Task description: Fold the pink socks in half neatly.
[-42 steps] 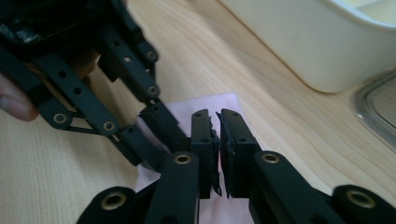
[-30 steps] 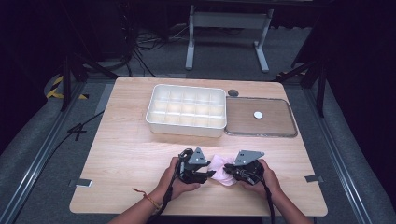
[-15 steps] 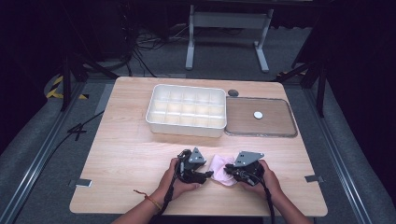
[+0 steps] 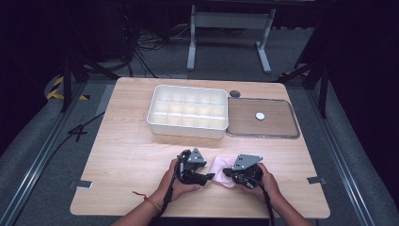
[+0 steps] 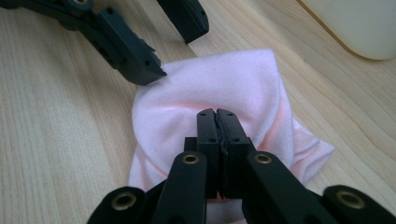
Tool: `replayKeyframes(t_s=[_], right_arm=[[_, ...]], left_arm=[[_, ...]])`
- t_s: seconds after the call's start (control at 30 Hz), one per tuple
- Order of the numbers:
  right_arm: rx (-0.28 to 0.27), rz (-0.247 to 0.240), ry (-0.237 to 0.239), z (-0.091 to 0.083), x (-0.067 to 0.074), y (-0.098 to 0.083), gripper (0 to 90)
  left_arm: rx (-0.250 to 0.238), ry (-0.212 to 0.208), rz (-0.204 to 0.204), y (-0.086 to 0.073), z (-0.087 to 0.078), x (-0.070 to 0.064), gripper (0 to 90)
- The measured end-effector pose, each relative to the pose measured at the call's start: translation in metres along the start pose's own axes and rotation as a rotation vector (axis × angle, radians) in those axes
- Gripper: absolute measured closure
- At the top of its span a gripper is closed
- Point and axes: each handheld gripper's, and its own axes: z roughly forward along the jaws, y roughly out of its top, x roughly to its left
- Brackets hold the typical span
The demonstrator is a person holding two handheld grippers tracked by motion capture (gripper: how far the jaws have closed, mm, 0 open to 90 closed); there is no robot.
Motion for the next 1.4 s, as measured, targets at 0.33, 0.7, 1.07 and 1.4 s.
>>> replayKeyframes(t_s=[0.33, 0.7, 1.07, 1.4], right_arm=[[-0.011, -0.036, -0.027, 0.002, 0.004, 0.0, 89.4], [-0.028, -0.012, 0.006, 0.002, 0.0, -0.001, 89.2], [-0.022, -0.047, 0.039, 0.0, 0.003, -0.003, 89.6], [-0.043, -0.025, 0.004, -0.011, 0.004, 0.0, 81.6]], left_arm=[[0.015, -0.028, 0.012, 0.002, 0.009, -0.008, 54.6], [0.008, 0.029, -0.052, 0.004, 0.006, 0.002, 48.5], [0.036, 0.052, 0.012, 0.009, 0.012, -0.003, 47.9], [0.029, 0.016, 0.035, 0.008, 0.013, -0.007, 67.1]])
